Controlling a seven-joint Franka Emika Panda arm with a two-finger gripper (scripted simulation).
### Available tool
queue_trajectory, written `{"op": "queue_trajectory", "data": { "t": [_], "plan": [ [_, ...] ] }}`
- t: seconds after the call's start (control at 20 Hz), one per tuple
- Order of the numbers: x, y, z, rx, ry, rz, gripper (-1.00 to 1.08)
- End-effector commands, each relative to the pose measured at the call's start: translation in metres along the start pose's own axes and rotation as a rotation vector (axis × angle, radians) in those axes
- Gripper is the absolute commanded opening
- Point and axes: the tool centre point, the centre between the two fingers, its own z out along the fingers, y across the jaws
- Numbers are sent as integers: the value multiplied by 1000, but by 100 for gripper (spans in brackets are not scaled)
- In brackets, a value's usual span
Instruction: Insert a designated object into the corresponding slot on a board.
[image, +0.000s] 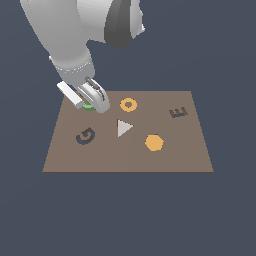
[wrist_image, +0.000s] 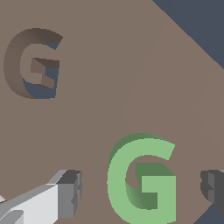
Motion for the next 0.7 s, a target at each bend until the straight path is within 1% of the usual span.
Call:
{"op": "queue_trajectory", "data": {
  "t": [0.0, 0.3, 0.35, 0.65],
  "plan": [
    [0, 0, 6, 0, -1, -1, 100],
    [-1, 0, 17, 0, -1, -3, 100],
    [-1, 0, 17, 0, -1, -3, -100],
    [-1, 0, 17, 0, -1, -3, -100]
  ]
}}
